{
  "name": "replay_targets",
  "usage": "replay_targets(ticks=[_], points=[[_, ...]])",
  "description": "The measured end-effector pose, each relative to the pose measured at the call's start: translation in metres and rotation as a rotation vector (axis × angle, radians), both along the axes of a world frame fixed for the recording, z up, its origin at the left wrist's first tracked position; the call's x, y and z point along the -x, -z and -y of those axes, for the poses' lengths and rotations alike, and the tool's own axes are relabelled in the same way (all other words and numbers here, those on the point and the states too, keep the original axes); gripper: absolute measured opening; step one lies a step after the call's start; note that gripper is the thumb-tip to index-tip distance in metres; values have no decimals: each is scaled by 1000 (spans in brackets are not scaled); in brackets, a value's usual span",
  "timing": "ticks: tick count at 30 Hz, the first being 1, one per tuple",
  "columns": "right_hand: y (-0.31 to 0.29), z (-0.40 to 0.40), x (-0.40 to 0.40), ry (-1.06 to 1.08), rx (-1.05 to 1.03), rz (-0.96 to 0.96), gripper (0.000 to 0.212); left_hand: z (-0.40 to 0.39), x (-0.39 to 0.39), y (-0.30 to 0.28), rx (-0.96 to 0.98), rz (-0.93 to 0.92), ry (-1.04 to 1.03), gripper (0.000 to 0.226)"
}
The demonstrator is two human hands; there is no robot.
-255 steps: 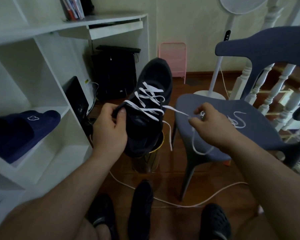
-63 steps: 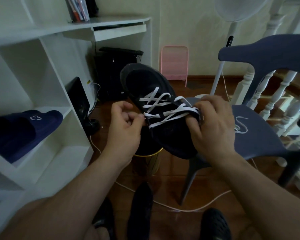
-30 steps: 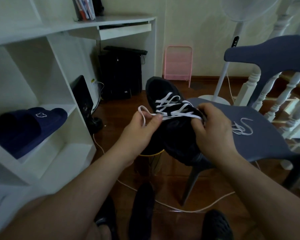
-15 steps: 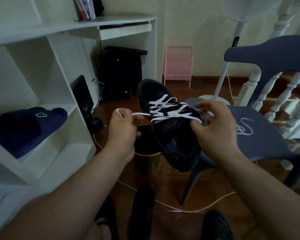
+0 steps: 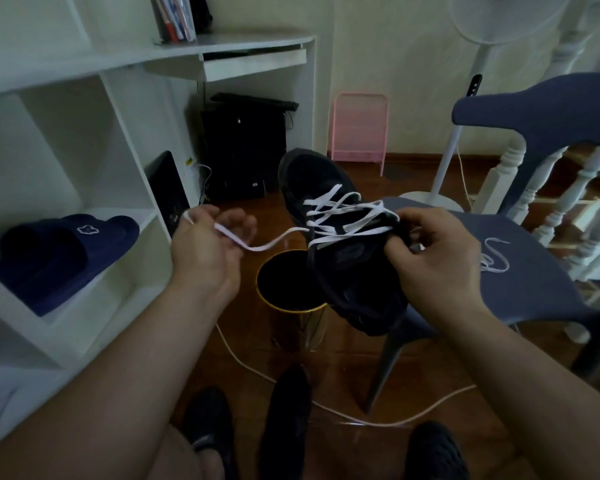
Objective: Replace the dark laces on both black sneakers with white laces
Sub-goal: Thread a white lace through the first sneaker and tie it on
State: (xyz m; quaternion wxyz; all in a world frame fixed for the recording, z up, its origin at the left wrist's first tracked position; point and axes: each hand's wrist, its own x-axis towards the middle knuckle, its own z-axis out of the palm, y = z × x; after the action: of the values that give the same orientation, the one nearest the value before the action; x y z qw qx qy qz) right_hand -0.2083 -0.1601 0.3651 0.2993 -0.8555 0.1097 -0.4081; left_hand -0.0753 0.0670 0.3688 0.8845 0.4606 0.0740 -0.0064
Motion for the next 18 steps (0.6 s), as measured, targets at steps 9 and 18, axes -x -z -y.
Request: replay_targets(ticks=[9, 18], points=[[6, 0, -2, -103, -52, 18, 38, 9, 29, 4, -993, 418, 427, 12], [4, -1, -1, -150, -97, 51, 36, 9, 29, 12, -1056, 499, 482, 26]])
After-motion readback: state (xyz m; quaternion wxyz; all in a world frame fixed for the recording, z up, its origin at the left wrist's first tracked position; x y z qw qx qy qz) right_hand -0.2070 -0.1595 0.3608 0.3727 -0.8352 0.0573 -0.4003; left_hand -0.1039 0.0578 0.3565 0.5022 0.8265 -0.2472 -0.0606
